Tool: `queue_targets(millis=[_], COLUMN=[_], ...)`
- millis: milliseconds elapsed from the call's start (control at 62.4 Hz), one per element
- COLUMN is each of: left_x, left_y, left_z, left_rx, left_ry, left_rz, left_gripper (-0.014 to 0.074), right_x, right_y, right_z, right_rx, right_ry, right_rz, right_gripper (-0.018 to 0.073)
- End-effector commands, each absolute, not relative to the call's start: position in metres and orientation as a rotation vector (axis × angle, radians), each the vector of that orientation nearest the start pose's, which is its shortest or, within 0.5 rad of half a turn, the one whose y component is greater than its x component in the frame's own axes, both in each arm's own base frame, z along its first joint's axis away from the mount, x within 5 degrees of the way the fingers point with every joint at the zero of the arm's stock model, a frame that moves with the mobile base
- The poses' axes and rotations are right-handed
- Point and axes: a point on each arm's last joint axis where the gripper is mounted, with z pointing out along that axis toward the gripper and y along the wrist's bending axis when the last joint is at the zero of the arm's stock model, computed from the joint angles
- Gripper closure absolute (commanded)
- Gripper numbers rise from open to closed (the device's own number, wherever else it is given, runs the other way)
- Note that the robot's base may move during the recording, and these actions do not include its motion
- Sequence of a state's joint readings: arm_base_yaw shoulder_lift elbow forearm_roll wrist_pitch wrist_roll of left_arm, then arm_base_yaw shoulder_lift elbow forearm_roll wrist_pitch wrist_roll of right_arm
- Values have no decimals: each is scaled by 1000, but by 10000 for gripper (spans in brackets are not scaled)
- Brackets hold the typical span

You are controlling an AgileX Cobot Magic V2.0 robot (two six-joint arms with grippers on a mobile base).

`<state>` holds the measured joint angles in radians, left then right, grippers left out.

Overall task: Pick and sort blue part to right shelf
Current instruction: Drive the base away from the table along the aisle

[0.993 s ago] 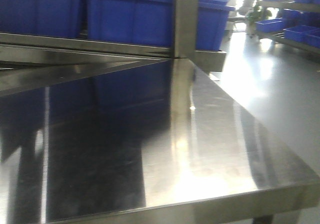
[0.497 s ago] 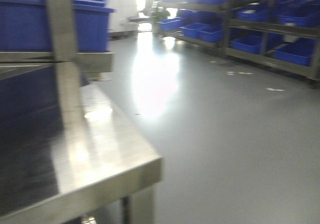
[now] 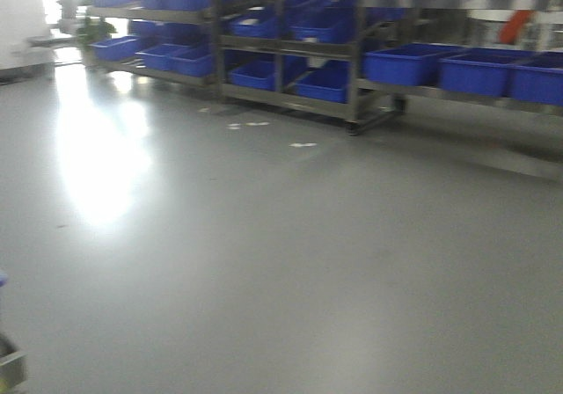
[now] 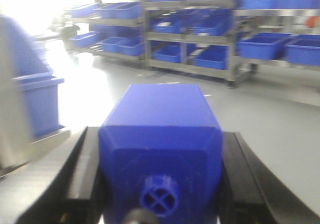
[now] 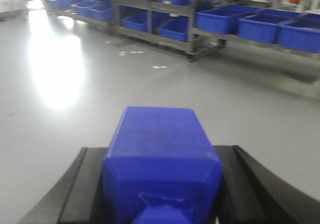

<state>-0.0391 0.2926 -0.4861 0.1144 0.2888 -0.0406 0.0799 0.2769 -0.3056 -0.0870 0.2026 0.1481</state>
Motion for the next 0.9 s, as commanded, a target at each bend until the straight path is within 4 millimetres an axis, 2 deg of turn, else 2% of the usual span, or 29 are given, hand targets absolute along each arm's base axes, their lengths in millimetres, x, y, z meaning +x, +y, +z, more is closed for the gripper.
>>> queue_targets(millis=[0,881], left_x=[65,65], left_y=[0,0], left_z=[349,349], left_rx=[63,63], left_ry=[1465,1465], left_rz=[46,46], left_gripper=[317,317], right_x=[76,76], right_y=[5,5], right_z=[300,300], right_rx=[-18,-18], right_ry=[1530,1530], right_rz=[87,87], right_gripper=[120,120])
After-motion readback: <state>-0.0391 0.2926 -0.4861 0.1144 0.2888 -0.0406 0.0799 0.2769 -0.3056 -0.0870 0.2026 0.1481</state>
